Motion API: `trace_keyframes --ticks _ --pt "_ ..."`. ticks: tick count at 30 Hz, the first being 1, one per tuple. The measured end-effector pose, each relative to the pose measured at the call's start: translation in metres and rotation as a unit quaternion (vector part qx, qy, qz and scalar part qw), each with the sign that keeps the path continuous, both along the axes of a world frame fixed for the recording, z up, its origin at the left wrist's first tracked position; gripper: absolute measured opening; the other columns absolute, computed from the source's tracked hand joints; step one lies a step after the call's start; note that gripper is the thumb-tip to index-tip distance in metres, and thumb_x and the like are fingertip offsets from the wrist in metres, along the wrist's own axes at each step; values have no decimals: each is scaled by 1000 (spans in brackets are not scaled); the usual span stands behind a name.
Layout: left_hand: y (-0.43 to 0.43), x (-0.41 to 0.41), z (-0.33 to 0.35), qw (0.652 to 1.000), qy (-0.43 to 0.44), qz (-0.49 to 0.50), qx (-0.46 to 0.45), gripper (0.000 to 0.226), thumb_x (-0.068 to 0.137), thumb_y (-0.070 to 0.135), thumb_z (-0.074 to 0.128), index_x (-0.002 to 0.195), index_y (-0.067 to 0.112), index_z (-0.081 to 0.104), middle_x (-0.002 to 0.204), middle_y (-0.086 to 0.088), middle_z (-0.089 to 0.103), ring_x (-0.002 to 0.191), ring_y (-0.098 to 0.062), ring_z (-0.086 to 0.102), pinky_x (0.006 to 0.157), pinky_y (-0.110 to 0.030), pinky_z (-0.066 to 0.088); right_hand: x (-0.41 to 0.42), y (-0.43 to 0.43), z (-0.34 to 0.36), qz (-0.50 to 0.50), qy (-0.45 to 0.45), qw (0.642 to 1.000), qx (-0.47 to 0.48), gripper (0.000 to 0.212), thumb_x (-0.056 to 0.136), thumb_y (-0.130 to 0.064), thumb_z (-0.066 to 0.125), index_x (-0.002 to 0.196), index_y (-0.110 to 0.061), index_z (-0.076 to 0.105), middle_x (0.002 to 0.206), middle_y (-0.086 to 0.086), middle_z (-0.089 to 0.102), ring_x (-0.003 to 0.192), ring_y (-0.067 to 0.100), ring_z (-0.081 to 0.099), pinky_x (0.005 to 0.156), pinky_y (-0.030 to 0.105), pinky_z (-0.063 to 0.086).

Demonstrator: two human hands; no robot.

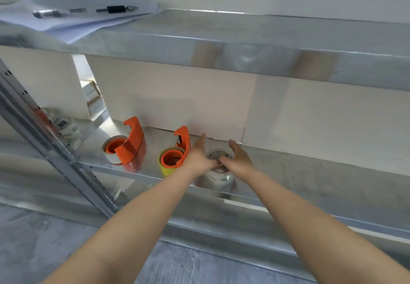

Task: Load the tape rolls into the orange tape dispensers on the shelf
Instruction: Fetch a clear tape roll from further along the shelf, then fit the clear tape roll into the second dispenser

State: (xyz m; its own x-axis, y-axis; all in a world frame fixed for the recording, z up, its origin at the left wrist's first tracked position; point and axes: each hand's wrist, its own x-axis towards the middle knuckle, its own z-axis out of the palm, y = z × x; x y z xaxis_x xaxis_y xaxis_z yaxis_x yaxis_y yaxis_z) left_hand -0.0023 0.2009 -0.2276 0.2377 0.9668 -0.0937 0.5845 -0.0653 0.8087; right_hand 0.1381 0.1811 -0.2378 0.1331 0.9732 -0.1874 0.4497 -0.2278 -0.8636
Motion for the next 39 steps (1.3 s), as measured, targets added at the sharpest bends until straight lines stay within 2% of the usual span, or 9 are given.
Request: trace_keyframes --ticks 7,11,17,21,23,27,32,37,39 --pt "20 -64 27 996 7 84 36 100 66 35 80 146 13 24 152 -8 32 139 -23 33 111 -31 31 -54 31 27 58 18 997 53 73 78 -29 65 141 -17 30 148 3 37 134 18 37 102 23 31" --pt "27 -130 23 993 15 113 38 91 66 33 80 140 11 33 146 -9 41 134 -27 40 108 -33 37 -106 41 22 114 -23 991 72 56 75 -30 69 126 -17 48 124 4 57 110 17 53 88 24 40" --pt "50 -229 13 985 30 166 33 91 67 29 79 143 14 31 132 -11 54 110 -19 54 89 -26 41 -204 64 9 141 -31 988 54 78 75 -31 71 140 -13 32 145 5 41 133 20 40 106 27 32" --pt "68 -285 -1 990 41 138 6 94 68 28 80 144 14 27 150 -10 35 136 -25 36 104 -33 35 -258 76 1 145 -19 987 58 68 69 -22 73 130 -22 44 128 -9 52 125 15 49 91 18 33" --pt "77 -303 -10 993 41 104 -24 95 68 24 81 144 12 26 150 -12 34 136 -27 36 100 -27 40 -277 82 -7 142 -22 989 44 73 68 -21 73 133 -22 41 136 -3 51 125 16 49 97 22 38" --pt "85 -313 -27 991 69 -24 -115 111 66 12 81 148 5 6 149 -12 35 136 -27 37 105 -29 35 -294 83 -19 99 -58 993 38 66 71 -24 70 132 -24 44 133 2 53 121 18 50 104 30 40" --pt "89 -296 -36 998 -3 24 -63 71 62 10 81 124 6 46 119 -11 61 108 -25 59 98 -38 47 -296 80 -24 48 -46 996 64 57 71 -17 64 126 -26 50 127 -1 60 115 16 55 101 31 44" --pt "94 -286 -24 995 -34 45 -85 69 66 11 80 126 11 46 113 -3 57 100 -18 54 86 -26 43 -281 78 -21 6 -7 996 89 45 73 -18 67 114 -32 57 106 -12 63 97 6 57 82 4 39" --pt "97 -280 -11 994 -56 44 -87 69 66 11 80 126 12 47 113 -1 55 102 -16 52 83 -24 43 -271 79 -16 -13 3 995 102 42 74 -21 68 114 -29 58 103 -11 62 94 6 56 84 10 42"
